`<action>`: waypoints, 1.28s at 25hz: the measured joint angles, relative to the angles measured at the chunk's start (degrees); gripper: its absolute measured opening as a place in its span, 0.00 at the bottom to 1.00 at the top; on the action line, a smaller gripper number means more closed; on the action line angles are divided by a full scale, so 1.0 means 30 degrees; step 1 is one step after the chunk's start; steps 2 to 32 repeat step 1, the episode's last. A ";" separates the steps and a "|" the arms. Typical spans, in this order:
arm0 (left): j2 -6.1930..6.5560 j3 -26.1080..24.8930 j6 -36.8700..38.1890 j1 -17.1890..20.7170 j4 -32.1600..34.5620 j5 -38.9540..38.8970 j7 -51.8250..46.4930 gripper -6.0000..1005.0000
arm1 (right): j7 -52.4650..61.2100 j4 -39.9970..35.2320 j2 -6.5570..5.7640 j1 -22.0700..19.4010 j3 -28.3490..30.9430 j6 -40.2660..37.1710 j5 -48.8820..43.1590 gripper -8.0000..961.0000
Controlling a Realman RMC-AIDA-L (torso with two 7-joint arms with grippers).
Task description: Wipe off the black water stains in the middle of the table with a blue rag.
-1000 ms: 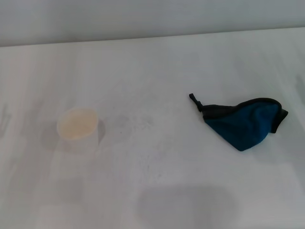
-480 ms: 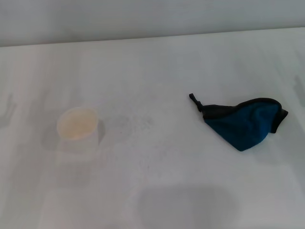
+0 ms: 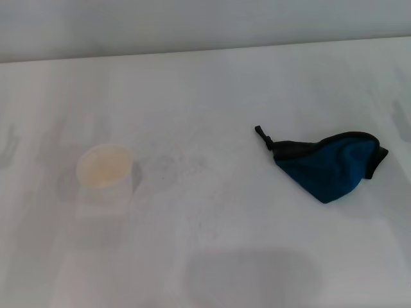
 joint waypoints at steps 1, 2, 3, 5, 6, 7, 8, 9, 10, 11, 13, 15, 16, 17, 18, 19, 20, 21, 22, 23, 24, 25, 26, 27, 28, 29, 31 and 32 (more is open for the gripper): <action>0.0000 -0.0001 -0.0005 -0.0010 0.0024 -0.0003 0.0000 0.86 | -0.0001 0.0000 0.0000 0.0031 0.0001 -0.0128 0.0000 0.70; 0.0000 -0.0001 -0.0005 -0.0010 0.0024 -0.0003 0.0000 0.86 | -0.0001 0.0000 0.0000 0.0031 0.0001 -0.0128 0.0000 0.70; 0.0000 -0.0001 -0.0005 -0.0010 0.0024 -0.0003 0.0000 0.86 | -0.0001 0.0000 0.0000 0.0031 0.0001 -0.0128 0.0000 0.70; 0.0000 -0.0001 -0.0005 -0.0010 0.0024 -0.0003 0.0000 0.86 | -0.0001 0.0000 0.0000 0.0031 0.0001 -0.0128 0.0000 0.70; 0.0000 -0.0001 -0.0005 -0.0010 0.0024 -0.0003 0.0000 0.86 | -0.0001 0.0000 0.0000 0.0031 0.0001 -0.0128 0.0000 0.70; 0.0000 -0.0001 -0.0005 -0.0010 0.0024 -0.0003 0.0000 0.86 | -0.0001 0.0000 0.0000 0.0031 0.0001 -0.0128 0.0000 0.70; 0.0000 -0.0001 -0.0005 -0.0010 0.0024 -0.0003 0.0000 0.86 | -0.0001 0.0000 0.0000 0.0031 0.0001 -0.0128 0.0000 0.70; 0.0000 -0.0001 -0.0005 -0.0010 0.0024 -0.0003 0.0000 0.86 | -0.0001 0.0000 0.0000 0.0031 0.0001 -0.0128 0.0000 0.70; 0.0000 -0.0001 -0.0005 -0.0010 0.0024 -0.0003 0.0000 0.86 | -0.0001 0.0000 0.0000 0.0031 0.0001 -0.0128 0.0000 0.70; 0.0000 -0.0001 -0.0005 -0.0010 0.0024 -0.0003 0.0000 0.86 | -0.0001 0.0000 0.0000 0.0031 0.0001 -0.0128 0.0000 0.70; 0.0000 -0.0001 -0.0005 -0.0010 0.0024 -0.0003 0.0000 0.86 | -0.0001 0.0000 0.0000 0.0031 0.0001 -0.0128 0.0000 0.70; 0.0000 -0.0001 -0.0005 -0.0010 0.0024 -0.0003 0.0000 0.86 | -0.0001 0.0000 0.0000 0.0031 0.0001 -0.0128 0.0000 0.70; 0.0000 -0.0001 -0.0005 -0.0010 0.0024 -0.0003 0.0000 0.86 | -0.0001 0.0000 0.0000 0.0031 0.0001 -0.0128 0.0000 0.70; 0.0000 -0.0001 -0.0005 -0.0010 0.0024 -0.0003 0.0000 0.86 | -0.0001 0.0000 0.0000 0.0031 0.0001 -0.0128 0.0000 0.70; 0.0000 -0.0001 -0.0005 -0.0010 0.0024 -0.0003 0.0000 0.86 | -0.0001 0.0000 0.0000 0.0031 0.0001 -0.0128 0.0000 0.70; 0.0000 -0.0001 -0.0005 -0.0010 0.0024 -0.0003 0.0000 0.86 | -0.0001 0.0000 0.0000 0.0031 0.0001 -0.0128 0.0000 0.70; 0.0000 -0.0001 -0.0005 -0.0010 0.0024 -0.0003 0.0000 0.86 | -0.0001 0.0000 0.0000 0.0031 0.0001 -0.0128 0.0000 0.70; 0.0000 -0.0001 -0.0005 -0.0010 0.0024 -0.0003 0.0000 0.86 | -0.0001 0.0000 0.0000 0.0031 0.0001 -0.0128 0.0000 0.70; 0.0000 -0.0001 -0.0005 -0.0010 0.0024 -0.0003 0.0000 0.86 | -0.0001 0.0000 0.0000 0.0031 0.0001 -0.0128 0.0000 0.70; 0.0000 -0.0001 -0.0005 -0.0010 0.0024 -0.0003 0.0000 0.86 | -0.0001 0.0000 0.0000 0.0031 0.0001 -0.0128 0.0000 0.70; 0.0000 -0.0001 -0.0005 -0.0010 0.0024 -0.0003 0.0000 0.86 | -0.0001 0.0000 0.0000 0.0031 0.0001 -0.0128 0.0000 0.70; 0.0000 -0.0001 -0.0005 -0.0010 0.0024 -0.0003 0.0000 0.86 | -0.0001 0.0000 0.0000 0.0031 0.0001 -0.0128 0.0000 0.70; 0.0000 -0.0001 -0.0005 -0.0010 0.0024 -0.0003 0.0000 0.86 | -0.0001 0.0000 0.0000 0.0031 0.0001 -0.0128 0.0000 0.70; 0.0000 -0.0001 -0.0005 -0.0010 0.0024 -0.0003 0.0000 0.86 | -0.0001 0.0000 0.0000 0.0031 0.0001 -0.0128 0.0000 0.70; 0.0000 -0.0001 -0.0005 -0.0010 0.0024 -0.0003 0.0000 0.86 | -0.0001 0.0000 0.0000 0.0031 0.0001 -0.0128 0.0000 0.70; 0.0000 -0.0001 -0.0005 -0.0010 0.0024 -0.0003 0.0000 0.86 | -0.0001 0.0000 0.0000 0.0031 0.0001 -0.0128 0.0000 0.70; 0.0000 -0.0001 -0.0005 -0.0010 0.0024 -0.0003 0.0000 0.86 | -0.0001 0.0000 0.0000 0.0031 0.0001 -0.0128 0.0000 0.70; 0.0000 -0.0001 -0.0005 -0.0010 0.0024 -0.0003 0.0000 0.86 | -0.0001 0.0000 0.0000 0.0031 0.0001 -0.0128 0.0000 0.70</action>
